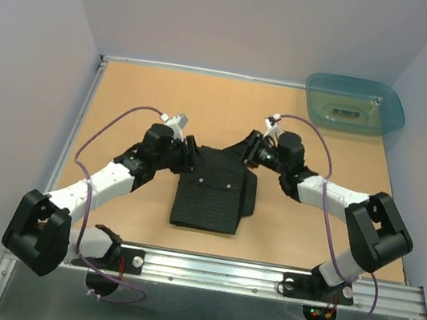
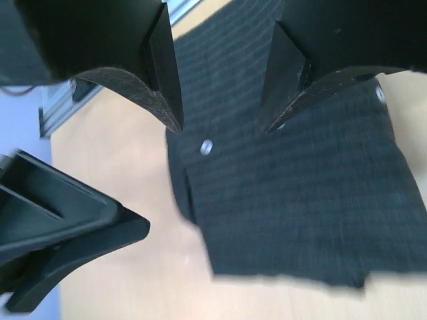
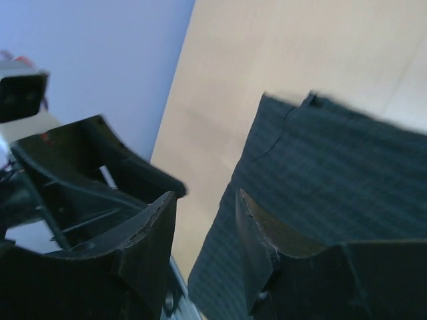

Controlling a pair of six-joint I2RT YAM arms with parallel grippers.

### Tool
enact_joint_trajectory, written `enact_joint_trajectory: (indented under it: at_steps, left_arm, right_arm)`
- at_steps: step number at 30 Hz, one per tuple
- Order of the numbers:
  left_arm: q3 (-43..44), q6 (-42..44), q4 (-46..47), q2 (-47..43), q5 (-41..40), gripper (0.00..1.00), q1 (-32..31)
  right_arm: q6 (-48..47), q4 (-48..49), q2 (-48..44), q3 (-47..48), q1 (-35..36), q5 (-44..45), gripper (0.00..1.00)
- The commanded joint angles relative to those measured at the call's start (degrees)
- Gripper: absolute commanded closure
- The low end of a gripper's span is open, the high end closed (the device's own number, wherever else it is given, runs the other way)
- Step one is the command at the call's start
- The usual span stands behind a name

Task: Fold and stack the long sleeve shirts
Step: Fold the shirt

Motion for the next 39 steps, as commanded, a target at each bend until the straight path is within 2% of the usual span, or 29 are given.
enact_joint_trajectory:
  at_steps: [1, 4, 5, 9, 14, 18, 21, 23, 25, 29, 32, 37, 39]
  left_arm:
    - [-8.0, -2.7, -2.5, 1.2, 3.0, 0.41, -2.3]
    - [-11.3, -4.2, -0.2, 2.7, 4.5, 0.46, -2.5]
    - [-13.5, -5.0, 1.2, 3.0, 3.5, 0.49, -2.5]
    - [-17.4, -8.7, 6.5, 7.0, 5.0, 0.52, -0.9]
    - [-14.3, -7.6, 8.5, 12.0, 4.7, 0.53, 1.2]
    - [-7.8, -4.8, 8.6, 15.9, 4.2, 0.53, 2.9]
    - [-2.7, -3.0, 8.1, 17.0, 6.4, 0.53, 3.0]
    - [-1.6, -3.2, 7.9, 15.2, 8.1, 0.53, 2.9]
    - [-2.2, -3.5, 7.5, 13.1, 9.0, 0.52, 2.7]
    - [-7.4, -5.1, 6.9, 6.1, 9.6, 0.52, 1.0]
    - [-10.1, -5.8, 7.8, 5.1, 9.4, 0.52, -0.7]
    - [-10.8, -5.7, 9.6, 10.1, 10.4, 0.53, -1.2]
    - [-11.6, -6.2, 10.4, 11.8, 9.1, 0.55, -1.2]
  right_arm:
    - [1.7, 0.5, 1.6, -4.9, 4.9, 2.1, 0.53]
    - [7.1, 6.6, 3.9, -11.6, 4.9, 6.6, 0.56]
    - [7.6, 8.6, 4.6, -12.9, 4.8, 7.6, 0.57]
    - [6.4, 10.0, 11.4, -14.2, 4.6, 8.0, 0.57]
    - [1.8, 10.3, 20.3, -11.3, 0.2, 8.2, 0.58]
    - [-1.1, 9.8, 22.7, -6.1, -5.3, 5.1, 0.58]
    - [-4.2, 4.5, 19.8, -0.1, -6.6, 3.6, 0.58]
    - [-5.8, -2.4, 17.8, 3.8, -6.4, 1.8, 0.58]
    - [-4.7, -3.4, 15.1, 3.7, -6.4, -0.2, 0.58]
    - [-1.2, -3.6, 6.2, -0.1, -3.7, -2.9, 0.57]
    - [-0.8, -3.0, 3.6, -2.9, 0.8, -2.2, 0.57]
    - [2.6, 3.9, 4.8, -10.4, 3.4, -0.7, 0.58]
    - [2.7, 5.0, 6.0, -12.4, 3.4, 3.5, 0.59]
